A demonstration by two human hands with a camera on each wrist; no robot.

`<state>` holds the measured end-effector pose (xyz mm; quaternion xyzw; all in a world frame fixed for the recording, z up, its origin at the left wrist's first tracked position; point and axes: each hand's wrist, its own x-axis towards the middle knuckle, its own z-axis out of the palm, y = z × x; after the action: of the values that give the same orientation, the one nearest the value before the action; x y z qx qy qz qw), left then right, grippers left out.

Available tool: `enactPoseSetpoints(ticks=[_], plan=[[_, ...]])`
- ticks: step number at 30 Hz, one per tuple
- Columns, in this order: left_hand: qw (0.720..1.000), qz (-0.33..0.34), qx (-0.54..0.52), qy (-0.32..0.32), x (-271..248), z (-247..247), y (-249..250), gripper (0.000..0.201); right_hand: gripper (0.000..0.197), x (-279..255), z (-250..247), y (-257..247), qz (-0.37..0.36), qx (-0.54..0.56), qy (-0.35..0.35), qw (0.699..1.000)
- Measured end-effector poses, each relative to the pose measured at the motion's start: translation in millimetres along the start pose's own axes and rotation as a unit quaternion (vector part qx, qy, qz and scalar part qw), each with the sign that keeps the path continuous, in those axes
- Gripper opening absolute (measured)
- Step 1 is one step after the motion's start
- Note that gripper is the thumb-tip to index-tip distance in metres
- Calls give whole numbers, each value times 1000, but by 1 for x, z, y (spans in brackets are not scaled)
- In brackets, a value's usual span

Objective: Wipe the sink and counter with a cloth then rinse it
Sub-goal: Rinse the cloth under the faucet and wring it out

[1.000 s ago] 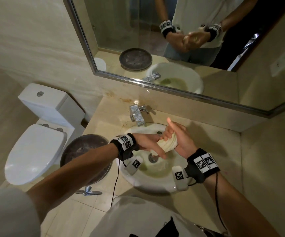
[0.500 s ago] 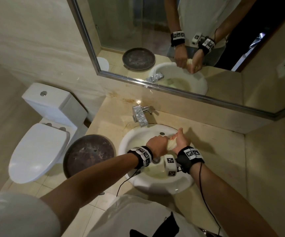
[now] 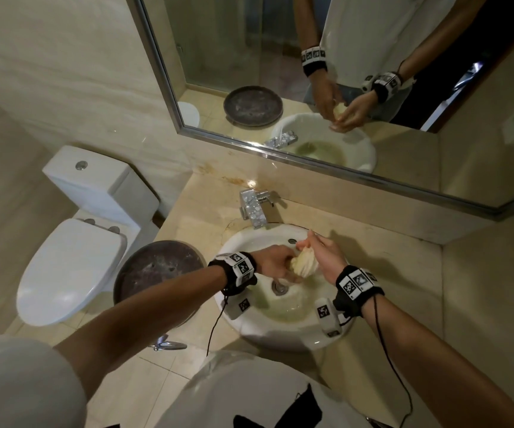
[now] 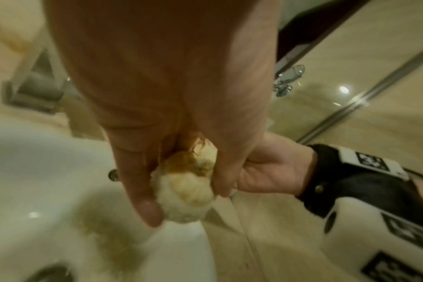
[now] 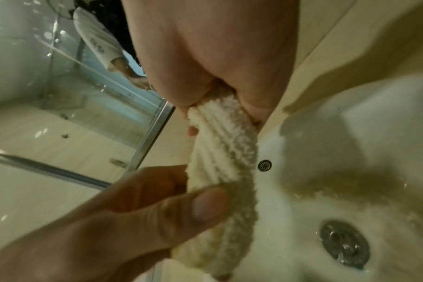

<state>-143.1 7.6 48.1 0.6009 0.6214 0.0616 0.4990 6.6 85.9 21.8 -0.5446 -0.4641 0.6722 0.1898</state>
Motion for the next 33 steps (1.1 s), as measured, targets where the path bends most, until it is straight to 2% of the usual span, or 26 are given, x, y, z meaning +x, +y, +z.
enactPoseSetpoints(ticks=[2,4,7,12,14,16,19,23,26,30,33], plan=[[1000,-8,-11,21,0,-4,-2,46,44,-4,-2,-5,17,73,-54,996],[997,-35,-68,18,0,-4,-3,49,44,-10,-2,-11,44,155,-81,984],[981,-26,-191,-7,0,1,-2,28,56,-19,2,-24,69,285,-106,950],[937,11,-337,-90,-11,0,1,28,68,-25,4,-33,68,329,-141,931],[953,10,-285,-98,-12,-2,5,17,67,-25,5,-31,71,330,-129,932],[983,17,-175,-55,-11,-2,8,8,64,-24,7,-28,77,329,-104,936],[1000,6,-15,21,-7,3,10,18,59,-18,12,-18,98,335,-34,937],[993,-13,90,77,-2,24,5,35,56,-6,21,2,146,317,70,934],[979,-31,156,125,1,42,1,42,45,-5,24,8,178,303,132,927],[953,-4,253,164,2,56,-3,35,36,-8,24,7,205,265,192,922],[946,-1,274,172,1,61,-6,33,30,-11,28,7,212,232,209,926]])
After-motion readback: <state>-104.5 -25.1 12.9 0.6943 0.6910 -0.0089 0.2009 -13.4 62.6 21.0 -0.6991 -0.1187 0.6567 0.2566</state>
